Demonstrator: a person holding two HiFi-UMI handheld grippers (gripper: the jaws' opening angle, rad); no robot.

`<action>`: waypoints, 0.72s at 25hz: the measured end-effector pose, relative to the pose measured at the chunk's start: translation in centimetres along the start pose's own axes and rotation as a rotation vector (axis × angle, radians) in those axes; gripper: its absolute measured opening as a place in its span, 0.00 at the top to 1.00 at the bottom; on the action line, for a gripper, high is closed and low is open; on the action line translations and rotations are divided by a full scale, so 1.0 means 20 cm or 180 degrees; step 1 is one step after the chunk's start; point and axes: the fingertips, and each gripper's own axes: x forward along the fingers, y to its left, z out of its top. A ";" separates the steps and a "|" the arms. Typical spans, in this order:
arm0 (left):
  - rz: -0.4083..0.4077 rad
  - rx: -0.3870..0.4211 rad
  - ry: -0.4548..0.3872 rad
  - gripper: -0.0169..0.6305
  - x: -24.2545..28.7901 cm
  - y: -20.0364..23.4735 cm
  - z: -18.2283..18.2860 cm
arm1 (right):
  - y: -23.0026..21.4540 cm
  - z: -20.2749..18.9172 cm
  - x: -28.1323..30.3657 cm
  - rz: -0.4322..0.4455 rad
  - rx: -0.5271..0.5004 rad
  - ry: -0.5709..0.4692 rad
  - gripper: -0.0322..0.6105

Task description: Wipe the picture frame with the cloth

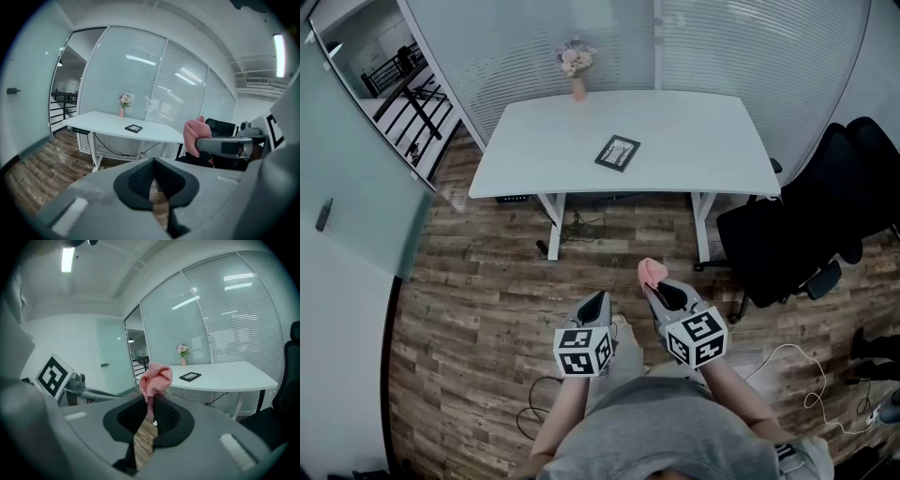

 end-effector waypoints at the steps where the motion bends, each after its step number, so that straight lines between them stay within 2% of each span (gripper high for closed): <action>1: 0.0006 0.0000 -0.0005 0.97 0.01 0.01 0.01 | -0.01 0.00 0.01 0.0005 0.0001 0.0002 0.89; 10: 0.0012 -0.0020 0.0012 0.97 0.23 0.15 0.12 | -0.19 0.09 0.22 -0.0039 0.0032 -0.0040 0.89; 18: -0.0066 0.0021 0.0049 0.97 0.57 0.33 0.32 | -0.40 0.24 0.52 -0.0118 0.0010 -0.0059 0.89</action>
